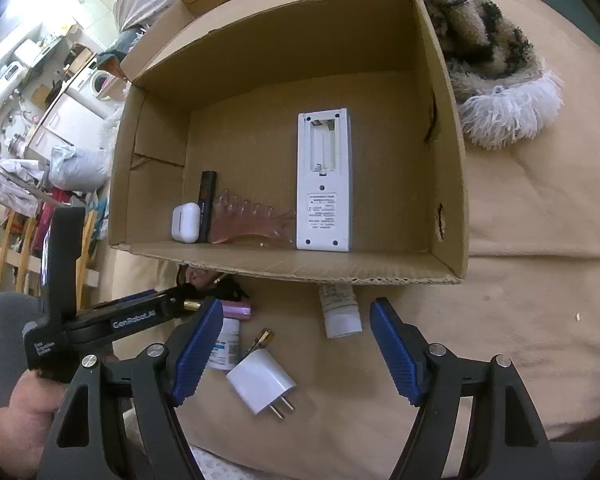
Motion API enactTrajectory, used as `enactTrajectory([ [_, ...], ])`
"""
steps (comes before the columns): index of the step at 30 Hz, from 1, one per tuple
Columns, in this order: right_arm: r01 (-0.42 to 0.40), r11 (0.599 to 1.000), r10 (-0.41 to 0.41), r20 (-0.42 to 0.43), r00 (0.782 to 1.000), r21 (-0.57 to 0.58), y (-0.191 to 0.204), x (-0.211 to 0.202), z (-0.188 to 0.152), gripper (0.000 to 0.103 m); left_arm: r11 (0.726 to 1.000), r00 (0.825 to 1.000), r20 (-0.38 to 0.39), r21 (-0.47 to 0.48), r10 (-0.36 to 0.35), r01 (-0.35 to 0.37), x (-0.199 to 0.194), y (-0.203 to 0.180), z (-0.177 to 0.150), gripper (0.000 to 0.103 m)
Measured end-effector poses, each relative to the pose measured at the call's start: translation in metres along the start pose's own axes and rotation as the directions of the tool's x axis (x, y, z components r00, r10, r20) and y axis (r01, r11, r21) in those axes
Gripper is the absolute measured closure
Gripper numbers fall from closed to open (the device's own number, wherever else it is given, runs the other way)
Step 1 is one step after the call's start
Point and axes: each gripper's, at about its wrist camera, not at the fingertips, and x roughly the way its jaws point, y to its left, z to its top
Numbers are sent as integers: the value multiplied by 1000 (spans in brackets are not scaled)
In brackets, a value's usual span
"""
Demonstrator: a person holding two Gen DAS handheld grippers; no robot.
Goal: Organize rigid objects
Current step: 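Grasp the black flashlight with the left tool while the right tool grasps the white plug charger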
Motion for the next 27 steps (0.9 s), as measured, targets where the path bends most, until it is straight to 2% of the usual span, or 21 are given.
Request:
enactTrajectory([
  [4, -5, 1000, 5, -7, 1000, 7, -1, 2, 3, 23, 990, 999, -15, -129, -52, 50, 5, 0, 3, 27],
  [6, -4, 1000, 4, -11, 1000, 11, -1, 4, 3, 23, 986, 997, -29, -157, -68, 62, 9, -2, 5, 26],
  [8, -4, 1000, 4, -12, 1000, 16, -2, 4, 4, 23, 988, 997, -55, -148, -53, 45, 15, -10, 7, 22],
  [11, 2, 1000, -2, -11, 1000, 27, -5, 4, 6, 23, 995, 999, -51, -96, 0, -5, 19, -26, 6, 16],
  [16, -2, 998, 3, -24, 1000, 60, -13, 6, 7, 23, 997, 998, -47, -49, 51, -53, 24, -37, 4, 16],
  [21, 11, 997, -7, -59, 998, 83, -19, 14, 8, 23, 998, 996, -56, 14, 66, -65, 26, -45, 2, 16],
  [24, 16, 997, -10, -73, 997, 72, -16, 18, 6, 23, 997, 996, -59, 34, 67, -65, 29, -47, 4, 16],
  [27, 23, 998, -19, -80, 997, 56, -13, 19, 5, 23, 993, 993, -64, 69, 98, -94, 38, -62, -5, 14],
])
